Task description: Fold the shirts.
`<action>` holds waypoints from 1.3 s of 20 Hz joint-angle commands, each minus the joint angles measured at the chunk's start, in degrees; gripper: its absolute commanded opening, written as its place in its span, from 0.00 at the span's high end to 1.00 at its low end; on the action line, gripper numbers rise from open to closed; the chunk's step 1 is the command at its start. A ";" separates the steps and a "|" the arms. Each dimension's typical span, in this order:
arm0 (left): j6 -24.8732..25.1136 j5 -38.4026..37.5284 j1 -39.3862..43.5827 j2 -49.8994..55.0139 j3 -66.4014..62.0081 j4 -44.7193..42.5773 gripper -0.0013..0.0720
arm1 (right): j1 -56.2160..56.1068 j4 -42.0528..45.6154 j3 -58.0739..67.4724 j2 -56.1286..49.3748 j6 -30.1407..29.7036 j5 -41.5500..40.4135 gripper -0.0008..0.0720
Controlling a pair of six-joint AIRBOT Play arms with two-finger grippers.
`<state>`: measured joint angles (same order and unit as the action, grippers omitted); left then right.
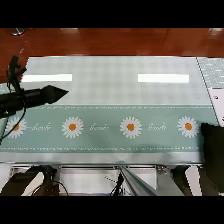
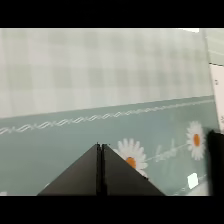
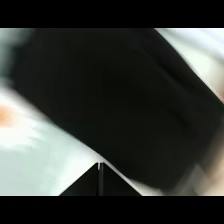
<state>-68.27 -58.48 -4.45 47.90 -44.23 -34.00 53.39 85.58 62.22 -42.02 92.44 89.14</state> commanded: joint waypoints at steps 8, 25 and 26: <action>-7.54 -2.60 18.53 18.62 -31.71 -26.03 0.95 | -64.92 -15.72 1.05 -20.22 -1.36 -42.69 0.96; -16.00 0.63 15.54 21.38 -16.83 -33.09 0.95 | -61.29 7.13 1.05 -32.04 14.03 -20.06 0.96; -16.00 0.61 15.54 21.38 -16.83 -33.11 0.95 | -61.29 7.15 1.05 -32.04 14.03 -20.09 0.96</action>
